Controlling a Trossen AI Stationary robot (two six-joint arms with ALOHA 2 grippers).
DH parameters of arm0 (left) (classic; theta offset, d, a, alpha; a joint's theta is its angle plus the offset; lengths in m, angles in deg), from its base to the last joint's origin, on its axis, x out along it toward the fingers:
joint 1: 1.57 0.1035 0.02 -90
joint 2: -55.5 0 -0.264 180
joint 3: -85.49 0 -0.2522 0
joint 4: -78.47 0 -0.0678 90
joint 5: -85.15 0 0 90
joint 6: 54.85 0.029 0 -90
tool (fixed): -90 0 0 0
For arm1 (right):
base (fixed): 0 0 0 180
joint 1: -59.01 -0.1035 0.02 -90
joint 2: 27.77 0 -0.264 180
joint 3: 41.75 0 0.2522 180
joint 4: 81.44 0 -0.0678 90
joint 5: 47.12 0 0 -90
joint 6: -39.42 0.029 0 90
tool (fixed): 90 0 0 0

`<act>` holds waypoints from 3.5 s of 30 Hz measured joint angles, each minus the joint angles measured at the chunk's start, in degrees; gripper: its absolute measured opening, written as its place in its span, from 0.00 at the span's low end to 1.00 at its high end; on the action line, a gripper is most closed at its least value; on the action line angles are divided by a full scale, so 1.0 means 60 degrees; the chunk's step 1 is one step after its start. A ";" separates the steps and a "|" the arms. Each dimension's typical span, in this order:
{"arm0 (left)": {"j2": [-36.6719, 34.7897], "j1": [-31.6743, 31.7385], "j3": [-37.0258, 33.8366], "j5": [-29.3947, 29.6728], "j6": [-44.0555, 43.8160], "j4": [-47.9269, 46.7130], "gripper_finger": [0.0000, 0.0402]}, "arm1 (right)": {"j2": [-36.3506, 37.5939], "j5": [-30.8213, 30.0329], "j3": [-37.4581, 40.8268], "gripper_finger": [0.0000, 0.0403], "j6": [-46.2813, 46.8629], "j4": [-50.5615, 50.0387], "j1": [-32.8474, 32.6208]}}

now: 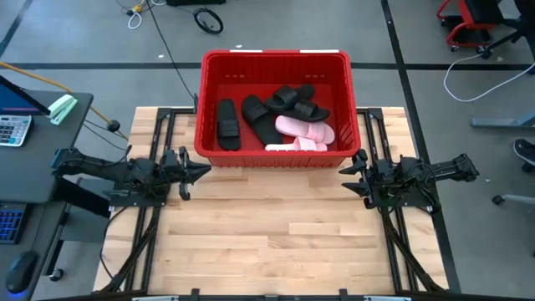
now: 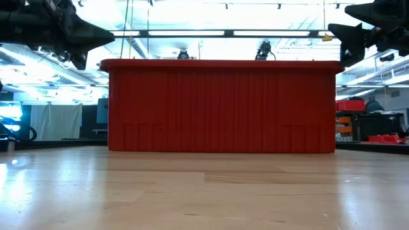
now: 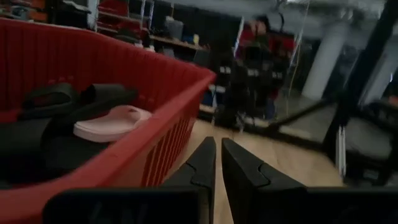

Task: Pick and place slides into bin
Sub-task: Return to Home Position

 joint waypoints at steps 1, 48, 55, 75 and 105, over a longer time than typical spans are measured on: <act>-0.0004 -0.0079 0.0005 0.0011 0.0173 -0.0159 0.08 | 0.0000 -0.0003 0.0004 0.51 0.0000 0.0000 -0.0003; -0.2813 -0.0336 -0.0010 -0.0088 0.1407 -0.3563 0.10 | 0.0000 0.0001 0.0001 0.51 -0.0004 -0.0025 -0.0003; -0.2812 -0.0337 -0.0010 -0.0086 0.1400 -0.3563 0.08 | 0.0000 0.0001 0.0000 0.51 0.0000 -0.0025 -0.0003; -0.2812 -0.0333 -0.0010 -0.0084 0.1400 -0.3563 0.08 | 0.0000 0.0001 0.0000 0.51 0.0000 -0.0025 0.0001; -0.2812 -0.0337 -0.0010 -0.0081 0.1397 -0.3559 0.08 | 0.0000 -0.0001 0.0000 0.51 0.0000 -0.0025 -0.0003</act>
